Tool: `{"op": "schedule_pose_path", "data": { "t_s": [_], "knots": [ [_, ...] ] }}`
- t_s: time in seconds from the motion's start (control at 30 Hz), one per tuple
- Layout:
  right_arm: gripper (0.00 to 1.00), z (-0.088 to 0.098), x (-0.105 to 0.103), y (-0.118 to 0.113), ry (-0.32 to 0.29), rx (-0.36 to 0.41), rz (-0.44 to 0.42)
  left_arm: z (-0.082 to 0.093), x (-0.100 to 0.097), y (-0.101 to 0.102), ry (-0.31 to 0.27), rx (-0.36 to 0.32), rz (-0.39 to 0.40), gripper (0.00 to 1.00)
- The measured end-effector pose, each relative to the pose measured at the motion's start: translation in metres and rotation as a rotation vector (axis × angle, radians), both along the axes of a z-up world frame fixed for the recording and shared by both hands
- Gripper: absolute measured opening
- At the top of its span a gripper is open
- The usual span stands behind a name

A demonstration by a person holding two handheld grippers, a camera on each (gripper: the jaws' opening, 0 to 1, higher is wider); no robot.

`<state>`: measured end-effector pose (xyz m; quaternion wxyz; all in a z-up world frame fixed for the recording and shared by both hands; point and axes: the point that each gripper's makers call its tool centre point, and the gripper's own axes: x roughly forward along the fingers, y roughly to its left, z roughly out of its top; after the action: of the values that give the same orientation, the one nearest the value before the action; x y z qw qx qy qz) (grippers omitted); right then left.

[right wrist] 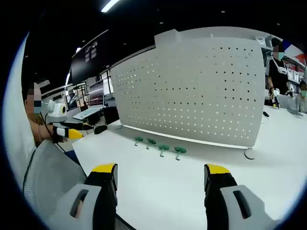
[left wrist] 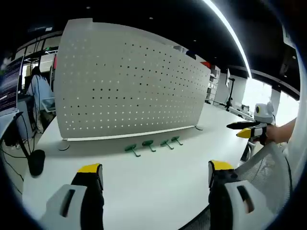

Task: Insert the hook assembly into the mounting plate slot until the hook locks in place.

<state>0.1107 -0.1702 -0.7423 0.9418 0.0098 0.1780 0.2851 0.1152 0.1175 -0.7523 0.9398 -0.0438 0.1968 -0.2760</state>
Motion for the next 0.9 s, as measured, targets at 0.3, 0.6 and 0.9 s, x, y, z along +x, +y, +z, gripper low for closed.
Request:
{"op": "schedule_pose_path", "data": {
  "t_s": [0.3, 0.6, 0.9],
  "knots": [
    [0.71, -0.0005, -0.0001, -0.0001, 0.000, -0.002, 0.000, 0.0004, 0.0001, -0.0005, 0.000, -0.002, -0.001, 0.93],
    [0.70, -0.0018, 0.0006, 0.0015, 0.006, 0.000, 0.004, -0.0008, 0.0005, 0.0001, 0.003, 0.001, -0.002, 0.93],
    [0.70, -0.0031, 0.0012, 0.0014, 0.007, 0.000, 0.004, -0.0013, 0.0013, 0.0002, 0.005, 0.006, -0.004, 0.92]
  ]
}}
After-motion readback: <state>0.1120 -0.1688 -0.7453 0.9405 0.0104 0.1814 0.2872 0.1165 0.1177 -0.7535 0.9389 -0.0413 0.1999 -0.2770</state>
